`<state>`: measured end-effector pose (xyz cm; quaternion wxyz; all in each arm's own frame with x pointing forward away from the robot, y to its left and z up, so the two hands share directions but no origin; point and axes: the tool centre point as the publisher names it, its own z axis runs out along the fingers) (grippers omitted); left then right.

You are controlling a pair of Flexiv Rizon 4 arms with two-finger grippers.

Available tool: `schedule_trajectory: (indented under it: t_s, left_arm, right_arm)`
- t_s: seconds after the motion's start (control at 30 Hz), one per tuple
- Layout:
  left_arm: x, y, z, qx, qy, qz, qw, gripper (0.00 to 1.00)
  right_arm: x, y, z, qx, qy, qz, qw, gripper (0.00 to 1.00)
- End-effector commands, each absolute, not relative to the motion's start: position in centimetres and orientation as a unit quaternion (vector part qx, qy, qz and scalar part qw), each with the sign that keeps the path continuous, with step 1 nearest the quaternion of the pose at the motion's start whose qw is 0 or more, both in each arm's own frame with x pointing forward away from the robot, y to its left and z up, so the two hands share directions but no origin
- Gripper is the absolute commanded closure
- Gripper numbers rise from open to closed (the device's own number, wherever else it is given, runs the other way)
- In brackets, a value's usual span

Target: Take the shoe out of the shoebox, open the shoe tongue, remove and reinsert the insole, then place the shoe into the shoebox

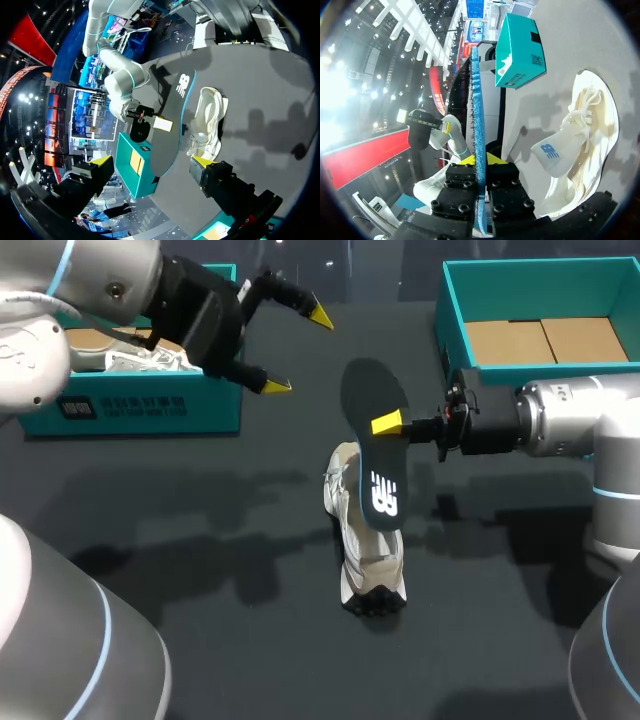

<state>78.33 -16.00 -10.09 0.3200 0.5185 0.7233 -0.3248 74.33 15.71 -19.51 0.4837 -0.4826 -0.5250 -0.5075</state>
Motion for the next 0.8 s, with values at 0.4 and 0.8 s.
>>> schedule_trajectory:
  t_s: [0.4, 0.8]
  left_arm:
    - [78.0, -16.1, -14.0, 0.530, 0.628, -0.403, 0.404, 0.00]
    - [78.1, -16.4, -14.6, 0.533, 0.619, -0.411, 0.404, 0.00]
  right_arm:
    - [74.3, 14.9, -18.4, -0.488, -0.498, -0.543, 0.468, 1.00]
    - [74.3, 14.9, -18.4, -0.488, -0.498, -0.543, 0.468, 1.00]
